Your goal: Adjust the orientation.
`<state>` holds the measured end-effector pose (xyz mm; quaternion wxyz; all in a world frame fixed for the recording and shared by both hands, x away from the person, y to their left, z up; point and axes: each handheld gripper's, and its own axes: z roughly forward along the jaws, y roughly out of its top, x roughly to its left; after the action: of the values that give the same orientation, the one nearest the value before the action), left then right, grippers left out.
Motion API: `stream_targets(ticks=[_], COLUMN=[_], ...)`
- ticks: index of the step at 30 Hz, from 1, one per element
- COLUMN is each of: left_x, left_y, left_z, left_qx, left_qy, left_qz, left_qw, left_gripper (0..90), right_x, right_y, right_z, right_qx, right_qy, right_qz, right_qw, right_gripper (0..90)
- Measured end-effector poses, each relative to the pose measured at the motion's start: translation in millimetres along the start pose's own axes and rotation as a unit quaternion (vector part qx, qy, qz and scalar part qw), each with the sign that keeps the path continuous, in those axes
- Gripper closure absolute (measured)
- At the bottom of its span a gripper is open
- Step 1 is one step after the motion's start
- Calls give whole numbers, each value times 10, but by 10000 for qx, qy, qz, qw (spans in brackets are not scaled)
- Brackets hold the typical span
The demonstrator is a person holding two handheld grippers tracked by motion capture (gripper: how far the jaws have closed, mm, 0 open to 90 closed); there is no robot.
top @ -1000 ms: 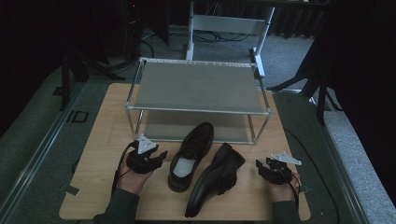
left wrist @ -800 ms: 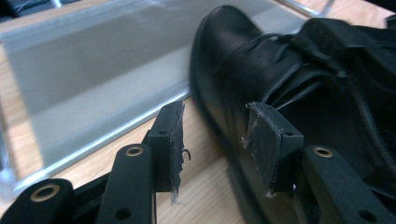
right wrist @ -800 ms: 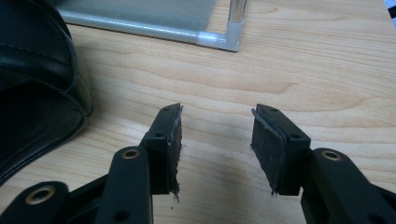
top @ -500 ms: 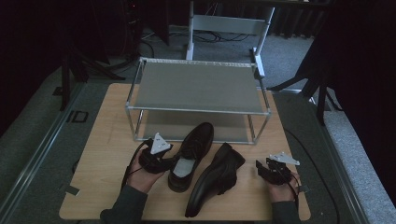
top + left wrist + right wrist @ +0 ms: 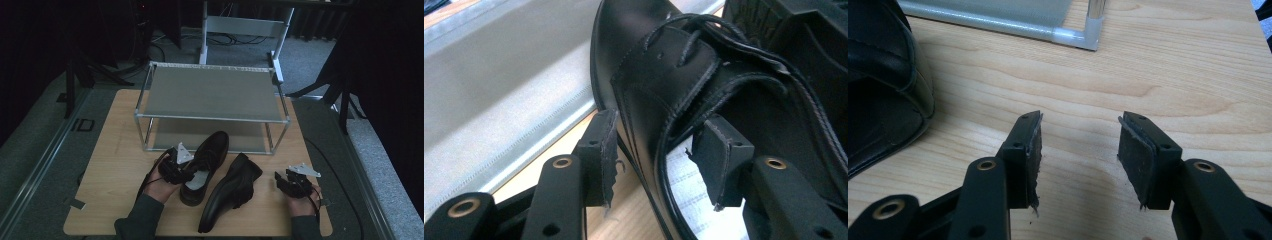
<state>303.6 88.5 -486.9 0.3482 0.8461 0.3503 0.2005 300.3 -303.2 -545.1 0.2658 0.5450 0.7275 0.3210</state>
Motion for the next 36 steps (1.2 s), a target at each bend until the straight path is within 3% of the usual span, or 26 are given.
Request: stream_targets(ticks=[6, 10, 15, 23, 29, 36], left_x=[-15, -26, -3, 12, 42, 18], left_y=[1, -49, -14, 8, 42, 77], left_z=[5, -133, -211, -50, 6, 105], left_qx=[17, -193, -367, -156, -174, -39], left_qy=[-90, -227, -226, -179, -163, -195], left_qz=[4, 0, -41, -37, -120, -44], left_qw=[10000, 9996, 9991, 9997, 9996, 9998], left_gripper=[504, 480, 478, 483, 503, 556], right_x=[-5, -6, 9, -3, -2, 1], right_y=[-2, -4, -2, -7, -7, -10], right_z=[-1, 0, 5, 8, 5, 19], right_qx=[8, 15, 15, 29, 22, 69], right_qy=[-26, -29, -46, -57, -61, -67], right_qz=[-25, -36, -75, -54, -56, -56], right_qw=[10000, 10000, 10000, 10000, 10000, 9999], right_gripper=[511, 510, 511, 511, 512, 511])
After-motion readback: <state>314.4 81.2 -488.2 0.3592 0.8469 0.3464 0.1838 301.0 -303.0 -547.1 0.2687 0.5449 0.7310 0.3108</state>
